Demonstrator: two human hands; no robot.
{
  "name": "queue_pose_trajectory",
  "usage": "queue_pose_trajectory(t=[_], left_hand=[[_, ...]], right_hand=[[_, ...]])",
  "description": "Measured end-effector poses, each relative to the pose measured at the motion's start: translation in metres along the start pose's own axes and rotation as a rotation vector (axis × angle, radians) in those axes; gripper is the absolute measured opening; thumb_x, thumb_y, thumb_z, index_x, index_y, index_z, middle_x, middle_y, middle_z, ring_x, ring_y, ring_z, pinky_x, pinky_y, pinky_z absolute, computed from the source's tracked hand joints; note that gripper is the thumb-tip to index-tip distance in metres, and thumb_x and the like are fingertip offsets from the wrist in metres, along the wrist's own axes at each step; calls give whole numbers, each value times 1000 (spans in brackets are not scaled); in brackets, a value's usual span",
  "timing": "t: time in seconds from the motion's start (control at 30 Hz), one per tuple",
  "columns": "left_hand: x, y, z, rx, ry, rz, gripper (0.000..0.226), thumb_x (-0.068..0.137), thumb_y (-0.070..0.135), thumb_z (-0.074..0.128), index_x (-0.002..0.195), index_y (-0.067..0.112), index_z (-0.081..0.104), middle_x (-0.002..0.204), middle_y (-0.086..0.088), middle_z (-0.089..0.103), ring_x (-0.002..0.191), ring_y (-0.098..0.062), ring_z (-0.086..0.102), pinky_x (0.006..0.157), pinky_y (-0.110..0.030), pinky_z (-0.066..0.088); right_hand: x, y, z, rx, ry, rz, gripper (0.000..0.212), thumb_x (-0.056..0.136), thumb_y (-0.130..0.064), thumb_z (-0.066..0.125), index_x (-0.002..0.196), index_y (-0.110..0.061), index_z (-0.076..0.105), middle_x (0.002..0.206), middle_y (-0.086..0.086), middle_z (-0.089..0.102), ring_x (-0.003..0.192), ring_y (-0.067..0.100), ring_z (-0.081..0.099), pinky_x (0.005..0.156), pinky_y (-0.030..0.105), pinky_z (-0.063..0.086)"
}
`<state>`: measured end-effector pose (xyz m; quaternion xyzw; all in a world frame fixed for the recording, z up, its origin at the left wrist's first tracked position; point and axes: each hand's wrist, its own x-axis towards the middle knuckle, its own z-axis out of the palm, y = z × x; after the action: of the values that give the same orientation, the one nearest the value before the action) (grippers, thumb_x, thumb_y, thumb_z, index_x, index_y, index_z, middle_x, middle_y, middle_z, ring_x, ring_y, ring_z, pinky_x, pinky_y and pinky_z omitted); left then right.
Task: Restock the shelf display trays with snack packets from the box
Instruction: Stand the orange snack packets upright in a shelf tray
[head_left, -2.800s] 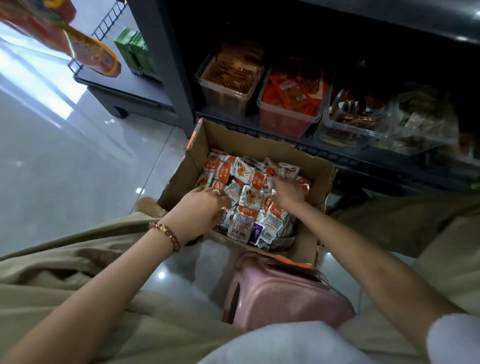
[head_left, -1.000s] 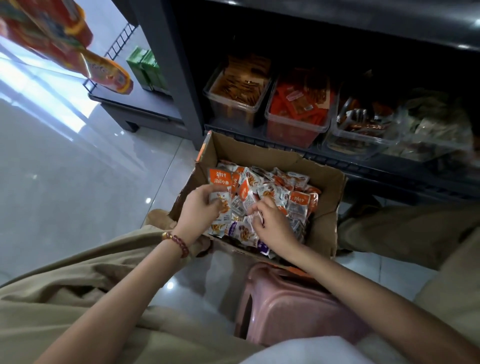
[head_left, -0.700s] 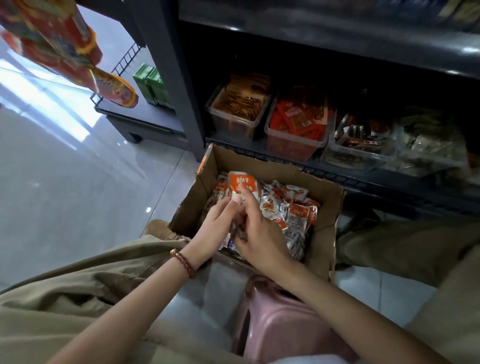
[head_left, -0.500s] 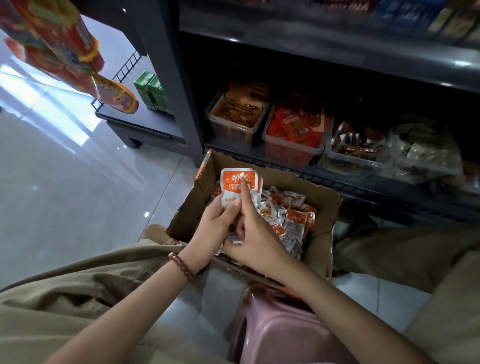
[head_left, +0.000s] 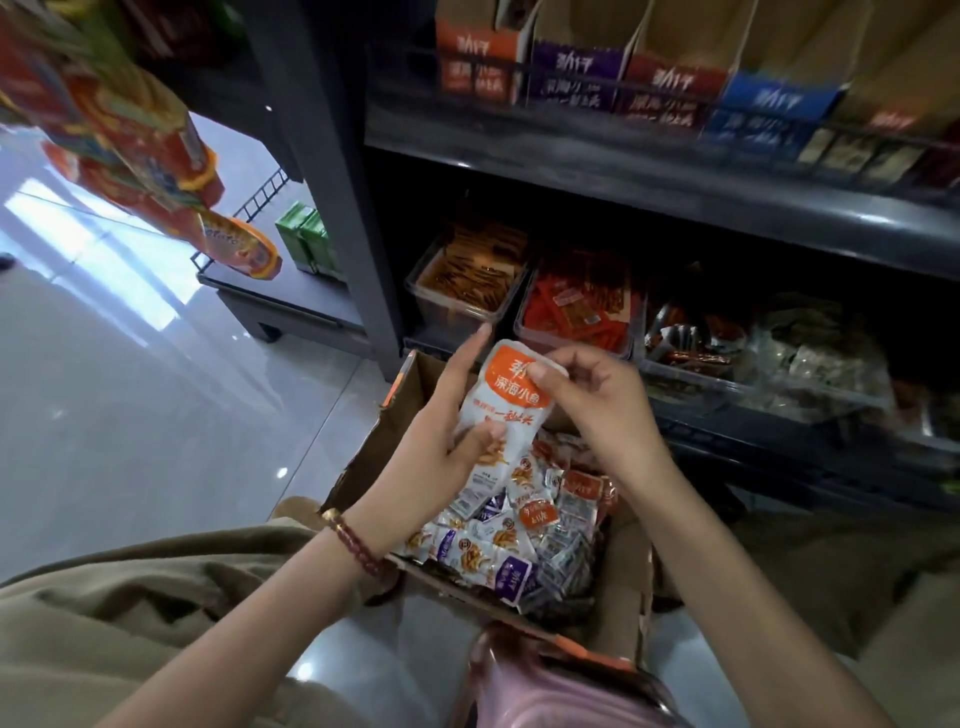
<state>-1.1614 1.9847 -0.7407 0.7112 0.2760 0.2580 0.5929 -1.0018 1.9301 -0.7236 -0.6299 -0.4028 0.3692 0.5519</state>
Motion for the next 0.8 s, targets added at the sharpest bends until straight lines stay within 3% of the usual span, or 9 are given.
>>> queue_pose_trajectory(t=[0.07, 0.17, 0.37, 0.47, 0.63, 0.8], left_hand=[[3, 5, 2, -34, 30, -25, 71, 92, 2, 57, 142, 38, 21, 112, 11, 62, 98, -15, 66, 82, -31, 57], [8, 7, 3, -16, 96, -53, 48, 89, 6, 61, 124, 33, 42, 98, 14, 66, 92, -13, 68, 74, -27, 57], [23, 21, 5, 69, 126, 51, 35, 91, 11, 61, 115, 33, 46, 103, 10, 64, 92, -5, 65, 72, -22, 54], [42, 42, -1, 123, 167, 169, 33, 90, 20, 59, 116, 35, 45, 102, 17, 63, 92, -4, 63, 72, -18, 52], [79, 88, -22, 104, 197, 305, 30, 89, 26, 57, 116, 34, 46, 105, 15, 63, 93, -5, 64, 77, -24, 54], [108, 112, -35, 69, 331, 381, 30, 93, 16, 60, 114, 34, 48, 102, 11, 66, 90, -6, 66, 73, -24, 54]], right_hand=[[0, -2, -2, 27, 46, -6, 6, 86, -7, 66, 82, -10, 62, 79, 0, 68, 70, 3, 65, 63, 16, 50], [5, -8, -5, 82, 113, 8, 19, 82, -1, 68, 84, -14, 55, 85, 1, 66, 78, 7, 67, 63, 16, 52], [18, -33, -21, 33, -8, 30, 10, 88, -12, 63, 94, -20, 67, 89, 0, 72, 85, 15, 70, 70, 26, 58], [27, -50, -22, -134, -88, -88, 6, 91, -25, 59, 94, -29, 63, 90, -3, 71, 85, 11, 69, 73, 33, 58], [61, -109, -29, -161, -104, -280, 18, 88, -17, 64, 97, -31, 57, 91, -3, 66, 77, 6, 68, 56, 23, 56], [95, -153, -33, -448, -124, -533, 19, 86, -26, 66, 98, -37, 55, 92, -18, 63, 86, 0, 64, 66, 19, 54]])
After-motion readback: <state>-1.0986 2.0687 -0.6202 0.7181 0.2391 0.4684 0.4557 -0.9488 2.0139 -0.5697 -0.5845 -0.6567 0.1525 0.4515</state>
